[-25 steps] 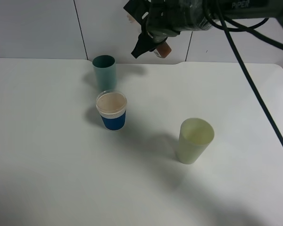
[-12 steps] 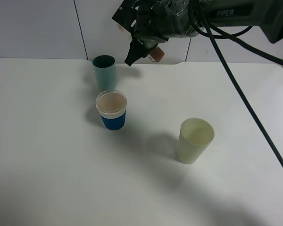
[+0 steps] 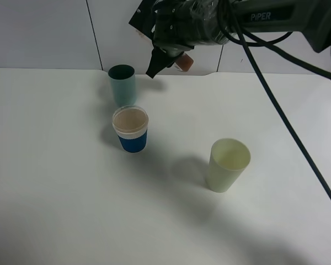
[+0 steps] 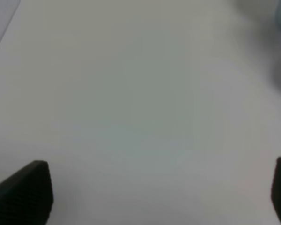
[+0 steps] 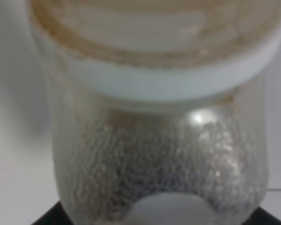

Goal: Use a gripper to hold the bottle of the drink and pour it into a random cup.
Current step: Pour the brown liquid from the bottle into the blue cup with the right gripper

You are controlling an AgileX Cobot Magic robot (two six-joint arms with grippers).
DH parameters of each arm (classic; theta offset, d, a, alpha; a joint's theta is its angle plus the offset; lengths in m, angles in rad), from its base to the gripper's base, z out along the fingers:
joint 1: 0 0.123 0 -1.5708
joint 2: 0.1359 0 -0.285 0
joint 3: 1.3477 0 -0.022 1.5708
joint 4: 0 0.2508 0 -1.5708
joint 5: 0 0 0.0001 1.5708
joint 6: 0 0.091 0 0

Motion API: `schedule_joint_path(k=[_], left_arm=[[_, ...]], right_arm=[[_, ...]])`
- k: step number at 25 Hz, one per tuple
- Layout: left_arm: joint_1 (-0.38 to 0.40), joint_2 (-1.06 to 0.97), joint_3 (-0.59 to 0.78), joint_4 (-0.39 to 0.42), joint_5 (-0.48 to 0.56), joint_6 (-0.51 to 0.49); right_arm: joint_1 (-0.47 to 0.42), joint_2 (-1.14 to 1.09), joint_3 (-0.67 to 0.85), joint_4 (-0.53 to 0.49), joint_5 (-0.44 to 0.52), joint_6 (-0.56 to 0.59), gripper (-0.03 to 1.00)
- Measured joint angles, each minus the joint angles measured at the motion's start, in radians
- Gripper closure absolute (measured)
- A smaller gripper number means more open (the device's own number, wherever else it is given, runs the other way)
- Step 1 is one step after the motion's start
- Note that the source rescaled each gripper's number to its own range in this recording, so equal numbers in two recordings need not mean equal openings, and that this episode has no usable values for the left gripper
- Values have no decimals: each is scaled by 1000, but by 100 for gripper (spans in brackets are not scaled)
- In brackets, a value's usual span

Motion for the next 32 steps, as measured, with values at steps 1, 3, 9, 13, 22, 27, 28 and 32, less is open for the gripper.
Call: schedule_joint_path(k=[1,3,9,13,22,27,28,32], left_arm=[[0,0,0,0,0,0],[0,0,0,0,0,0],[0,0,0,0,0,0],[0,0,0,0,0,0],[0,0,0,0,0,0],[0,0,0,0,0,0],[0,0,0,0,0,0],[0,0,0,0,0,0]], right_arm=[[2,0,0,-3,14,0,94],[6,0,0,-5,41,-8,94],[9,20,-9,-5,99,-56,94],[20,21,-9,-6,43,-114,94],[24,21,-10,5,-105,-355,94],[12,21,-10,57,-205,-407,94],[10,21,-10,76,-222,-425,94],[3,12,-10,165,-270,-511,94]])
